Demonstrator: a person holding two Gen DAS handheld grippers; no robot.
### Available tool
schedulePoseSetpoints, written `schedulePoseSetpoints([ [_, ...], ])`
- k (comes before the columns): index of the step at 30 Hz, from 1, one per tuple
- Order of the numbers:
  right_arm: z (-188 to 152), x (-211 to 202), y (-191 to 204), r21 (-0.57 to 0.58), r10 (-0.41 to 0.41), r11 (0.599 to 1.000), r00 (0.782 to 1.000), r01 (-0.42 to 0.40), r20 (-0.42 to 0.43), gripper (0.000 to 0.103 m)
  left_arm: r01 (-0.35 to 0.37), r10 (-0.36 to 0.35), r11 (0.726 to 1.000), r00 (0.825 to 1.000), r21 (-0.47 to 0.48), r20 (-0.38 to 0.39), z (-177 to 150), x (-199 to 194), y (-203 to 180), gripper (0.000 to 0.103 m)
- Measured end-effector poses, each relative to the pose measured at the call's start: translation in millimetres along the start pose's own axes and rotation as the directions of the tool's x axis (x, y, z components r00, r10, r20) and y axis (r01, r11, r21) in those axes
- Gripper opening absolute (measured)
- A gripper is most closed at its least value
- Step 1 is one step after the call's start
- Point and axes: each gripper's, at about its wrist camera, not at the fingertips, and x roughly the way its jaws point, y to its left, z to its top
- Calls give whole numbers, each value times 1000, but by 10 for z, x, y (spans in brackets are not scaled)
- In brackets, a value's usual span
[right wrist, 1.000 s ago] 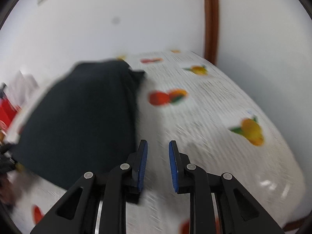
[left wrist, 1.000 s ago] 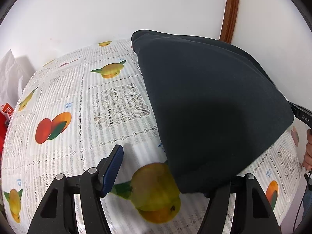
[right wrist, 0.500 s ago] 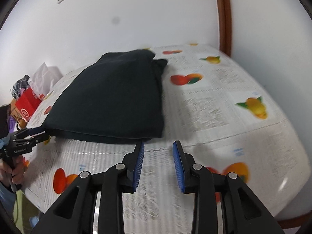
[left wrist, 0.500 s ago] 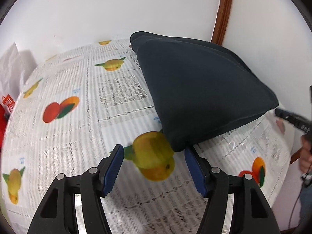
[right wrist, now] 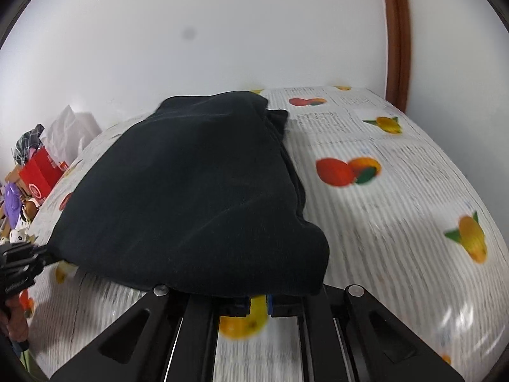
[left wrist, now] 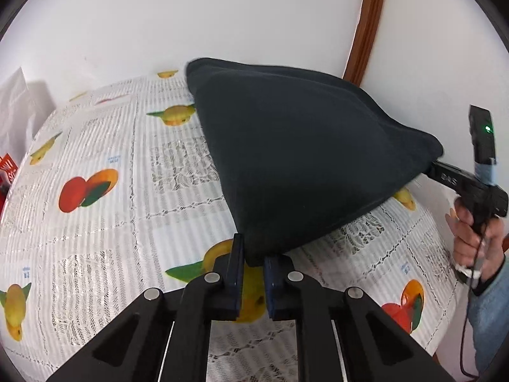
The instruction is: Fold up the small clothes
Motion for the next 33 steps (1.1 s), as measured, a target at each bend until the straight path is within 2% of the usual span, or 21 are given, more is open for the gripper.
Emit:
schedulePoseSetpoints([
  [4,24,-25,-55,-17,-2,1000,999,1,-38,11,6,-6,1000,999,8,-31,-8,11,8,14],
  [7,-51,-237,-179,-25,6,1000,999,-7,-40,14,33,-32,999,998,14,-46,-26,7,26,19],
  [11,-27,-607,-246,-51,12,999,999,-10,35,16,84,-84,996,996,-11,-8,-55,-131,21,24],
  [12,7,-670,-253,-41,16,999,998,-14,59,18,97,-97,995,995,-17,7,-57,-173,11,28],
  [14,70,-700,-247,-25,42,999,995,-40,90,18,111,-110,994,993,-22,41,-41,-262,-20,33],
  [17,130,-628,-228,6,71,997,990,-73,122,18,106,-104,994,992,-23,73,44,-330,-59,33],
  [19,124,-499,-206,15,76,997,992,-78,102,18,82,-81,996,994,-17,72,130,-288,-88,33],
  [23,13,-197,-201,7,6,1000,1000,-6,-12,18,10,-10,1000,999,-6,45,294,-74,-101,33],
  [24,-4,-171,-212,3,-3,1000,1000,3,-27,18,-6,7,1000,1000,-10,27,315,17,-88,36],
  [27,18,-264,-224,-14,-15,1000,1000,15,-23,18,15,-15,999,1000,-33,-15,323,225,-53,39],
  [30,158,-352,-217,-18,-22,1000,1000,21,-6,20,25,-25,999,1000,-30,-1,380,204,-60,43],
  [33,377,-328,-183,-17,-19,1000,1000,19,6,30,31,-31,999,1000,-26,-2,525,193,-5,45],
])
